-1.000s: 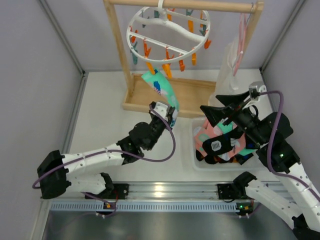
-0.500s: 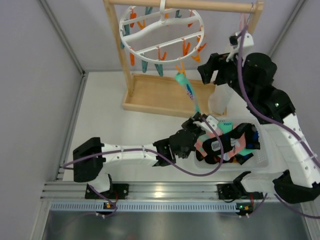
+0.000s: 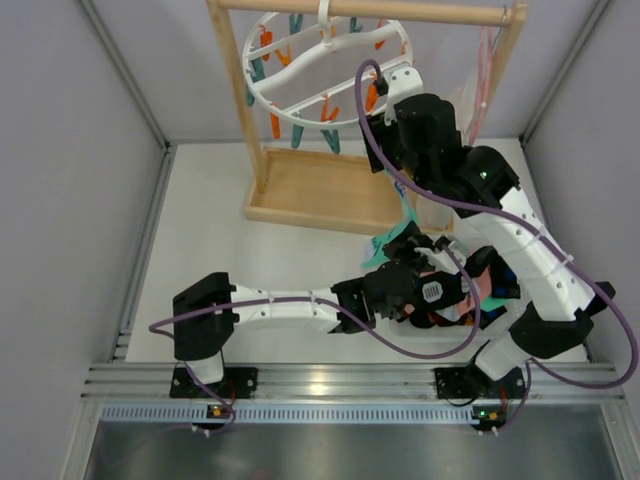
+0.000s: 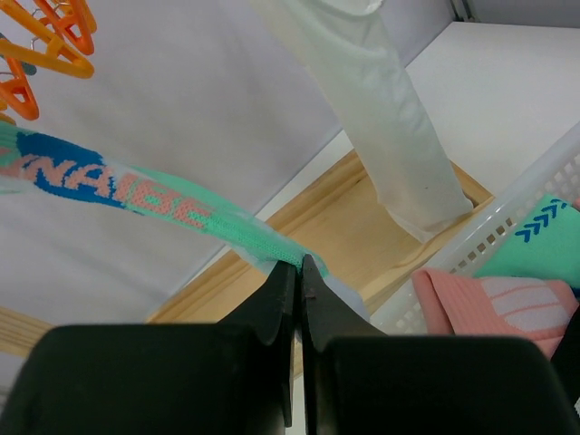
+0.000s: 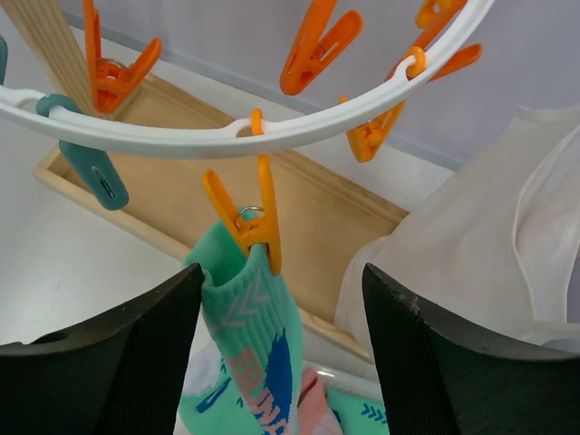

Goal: Remove the socks clipped to the hanger

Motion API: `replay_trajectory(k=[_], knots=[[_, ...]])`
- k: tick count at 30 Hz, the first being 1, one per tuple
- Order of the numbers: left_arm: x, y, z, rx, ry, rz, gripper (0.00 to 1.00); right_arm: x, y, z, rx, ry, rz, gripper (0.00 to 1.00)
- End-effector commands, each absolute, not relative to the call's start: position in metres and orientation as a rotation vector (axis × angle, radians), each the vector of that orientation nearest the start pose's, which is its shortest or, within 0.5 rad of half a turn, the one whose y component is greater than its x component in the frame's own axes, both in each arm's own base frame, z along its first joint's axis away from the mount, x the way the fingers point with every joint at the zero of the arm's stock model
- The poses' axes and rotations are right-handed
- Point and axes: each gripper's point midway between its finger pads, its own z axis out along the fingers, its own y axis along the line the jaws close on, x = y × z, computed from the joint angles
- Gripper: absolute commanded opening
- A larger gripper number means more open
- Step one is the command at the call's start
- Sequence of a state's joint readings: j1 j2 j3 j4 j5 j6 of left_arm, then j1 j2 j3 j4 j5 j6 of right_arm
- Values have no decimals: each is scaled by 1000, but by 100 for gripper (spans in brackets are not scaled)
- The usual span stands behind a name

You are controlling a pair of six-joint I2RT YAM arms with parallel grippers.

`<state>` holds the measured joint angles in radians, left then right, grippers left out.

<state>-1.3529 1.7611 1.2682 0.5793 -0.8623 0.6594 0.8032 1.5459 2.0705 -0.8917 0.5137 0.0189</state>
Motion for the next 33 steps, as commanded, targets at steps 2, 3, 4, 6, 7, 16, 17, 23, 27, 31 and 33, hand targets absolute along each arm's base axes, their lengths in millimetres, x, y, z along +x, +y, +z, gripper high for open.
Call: replay_trajectory(k=[2, 3, 4, 6, 7, 16, 17, 23, 27, 31, 33], knots=[[248, -450, 312, 749, 1262, 66, 0, 337, 223, 446, -442, 1801, 9, 67], [248, -451, 312, 748, 1262, 65, 0, 339, 227, 447, -451, 1795, 12, 66], [248, -451, 312, 753, 1261, 69, 0, 340, 229, 449, -453, 1789, 15, 66], [248, -451, 311, 752, 1262, 66, 0, 343, 234, 448, -473, 1786, 22, 65], [248, -452, 311, 753, 1262, 66, 0, 344, 236, 450, -467, 1776, 30, 64], [247, -454, 312, 760, 1255, 63, 0, 364, 252, 440, -484, 1760, -2, 57], [247, -453, 312, 761, 1255, 66, 0, 366, 256, 441, -480, 1752, 6, 56], [247, -453, 312, 761, 1255, 64, 0, 373, 256, 447, -441, 1714, -12, 49], [246, -453, 311, 763, 1254, 55, 0, 378, 255, 453, -402, 1684, -17, 41], [244, -452, 311, 754, 1261, 30, 0, 380, 255, 455, -388, 1674, -12, 24], [243, -449, 312, 743, 1264, 16, 0, 379, 257, 454, -392, 1676, -2, 18]])
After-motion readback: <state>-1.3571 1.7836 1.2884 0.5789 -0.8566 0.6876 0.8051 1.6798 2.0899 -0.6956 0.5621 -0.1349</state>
